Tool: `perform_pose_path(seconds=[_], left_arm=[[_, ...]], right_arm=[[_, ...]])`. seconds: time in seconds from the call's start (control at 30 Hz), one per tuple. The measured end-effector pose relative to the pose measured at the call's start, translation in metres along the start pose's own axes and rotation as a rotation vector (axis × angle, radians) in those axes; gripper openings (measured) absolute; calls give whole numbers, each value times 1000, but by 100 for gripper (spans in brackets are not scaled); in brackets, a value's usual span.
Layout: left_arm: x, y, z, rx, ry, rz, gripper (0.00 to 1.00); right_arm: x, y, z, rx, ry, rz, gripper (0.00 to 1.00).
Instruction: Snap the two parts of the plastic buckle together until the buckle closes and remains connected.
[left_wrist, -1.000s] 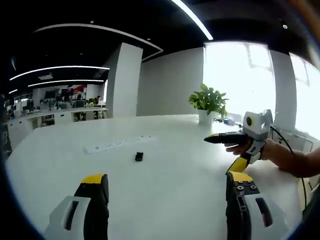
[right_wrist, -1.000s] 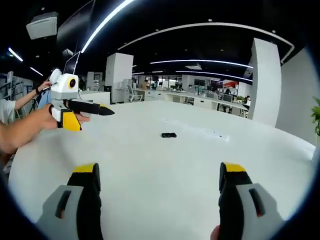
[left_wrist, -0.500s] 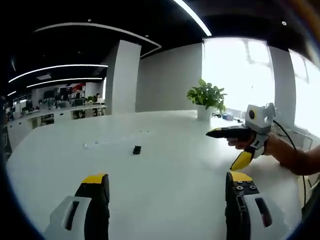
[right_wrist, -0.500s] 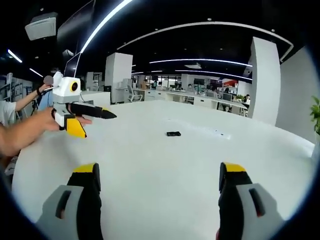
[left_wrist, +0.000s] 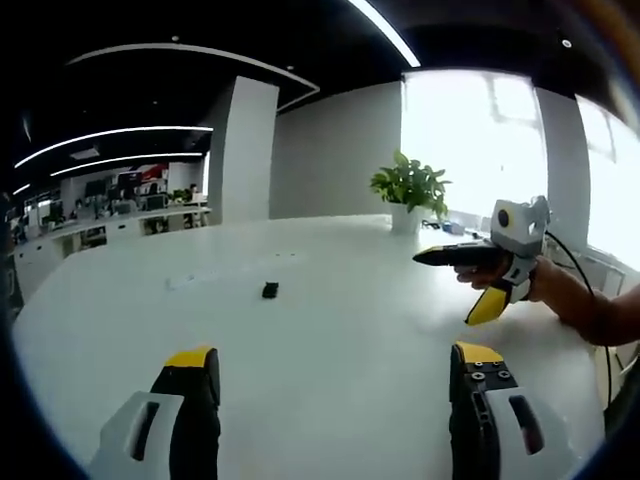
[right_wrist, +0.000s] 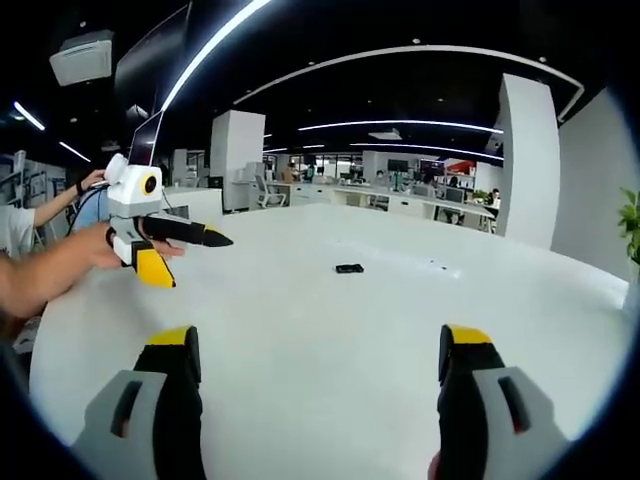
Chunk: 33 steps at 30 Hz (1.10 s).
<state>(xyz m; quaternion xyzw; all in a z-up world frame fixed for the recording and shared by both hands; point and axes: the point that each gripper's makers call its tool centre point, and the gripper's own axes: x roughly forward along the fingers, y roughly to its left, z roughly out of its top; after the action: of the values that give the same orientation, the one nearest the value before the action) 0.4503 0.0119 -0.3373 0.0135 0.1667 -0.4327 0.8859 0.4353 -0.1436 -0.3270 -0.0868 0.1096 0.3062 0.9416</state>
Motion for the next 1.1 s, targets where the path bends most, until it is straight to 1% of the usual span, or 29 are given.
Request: perform_pose_path(seconds=[0.1, 0.2, 0.33, 0.4, 0.43, 0.5, 0.6, 0.7, 0.8, 0.93, 1.1], left_arm=[[-3, 1, -5, 7, 8, 7, 97], [-8, 1, -9, 7, 13, 10, 97], [-14, 0, -8, 8, 1, 12, 97], [-16, -2, -6, 2, -11, 7, 97], [-17, -4, -5, -2, -16, 3, 97], [-17, -6, -7, -2, -10, -1, 97], [-17, -6, -13, 46, 15, 20, 96], [-17, -9, -13, 37, 14, 7, 96], [-17, -8, -11, 31, 8, 8, 96], [-17, -7, -12, 18, 5, 3, 96], [-15, -8, -14, 27, 14, 2, 95]], right_arm=[[-5, 4, -3, -6, 6, 1, 100], [-10, 6, -2, -2, -6, 4, 100], [-15, 12, -3, 4, -23, 8, 100], [-17, 15, -9, 7, 0, 15, 100], [-17, 15, -9, 3, 0, 14, 100], [-19, 15, -9, -2, -1, 9, 99], [-21, 12, -6, 7, -17, 4, 99], [-21, 12, -7, 9, -18, 1, 99], [-21, 11, -9, 4, -9, -1, 99], [-21, 9, -6, 9, -20, -13, 99], [-21, 9, -9, 10, -10, -9, 98]])
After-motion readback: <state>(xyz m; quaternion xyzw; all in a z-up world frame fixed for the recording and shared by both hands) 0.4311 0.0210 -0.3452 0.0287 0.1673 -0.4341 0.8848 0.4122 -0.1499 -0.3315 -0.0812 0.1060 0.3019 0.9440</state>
